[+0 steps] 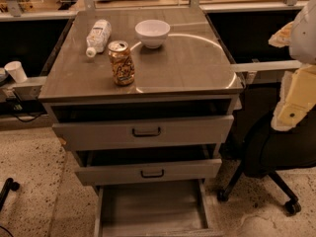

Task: Place orange can into bottom drawer

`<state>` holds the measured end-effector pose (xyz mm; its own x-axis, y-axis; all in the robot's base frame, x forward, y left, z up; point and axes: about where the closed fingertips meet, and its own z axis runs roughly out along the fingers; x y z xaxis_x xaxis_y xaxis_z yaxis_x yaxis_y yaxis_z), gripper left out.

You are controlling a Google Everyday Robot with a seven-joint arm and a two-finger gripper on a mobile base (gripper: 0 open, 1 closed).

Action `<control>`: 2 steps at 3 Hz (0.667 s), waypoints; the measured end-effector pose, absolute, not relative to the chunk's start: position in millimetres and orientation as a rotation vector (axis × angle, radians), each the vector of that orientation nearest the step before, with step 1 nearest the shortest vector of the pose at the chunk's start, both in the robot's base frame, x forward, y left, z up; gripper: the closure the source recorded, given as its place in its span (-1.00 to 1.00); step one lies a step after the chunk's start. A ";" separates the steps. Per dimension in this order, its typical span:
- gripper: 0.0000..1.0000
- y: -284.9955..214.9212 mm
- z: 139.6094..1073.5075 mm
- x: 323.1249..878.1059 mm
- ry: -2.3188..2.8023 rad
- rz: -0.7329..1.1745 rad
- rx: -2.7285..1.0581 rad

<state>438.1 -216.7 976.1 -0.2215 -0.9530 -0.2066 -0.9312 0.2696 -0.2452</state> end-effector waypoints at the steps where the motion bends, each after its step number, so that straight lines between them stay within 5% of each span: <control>1: -1.00 -216.6 976.1 438.2 2.232 -0.098 -1.725; 2: -1.00 -209.7 973.2 443.9 2.227 -0.059 -1.740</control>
Offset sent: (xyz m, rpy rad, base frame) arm 0.0111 0.0135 -0.0114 0.0382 0.0674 0.0333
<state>443.9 -209.7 973.2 -0.2116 -0.9524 -0.2194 -0.9395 0.2601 -0.2228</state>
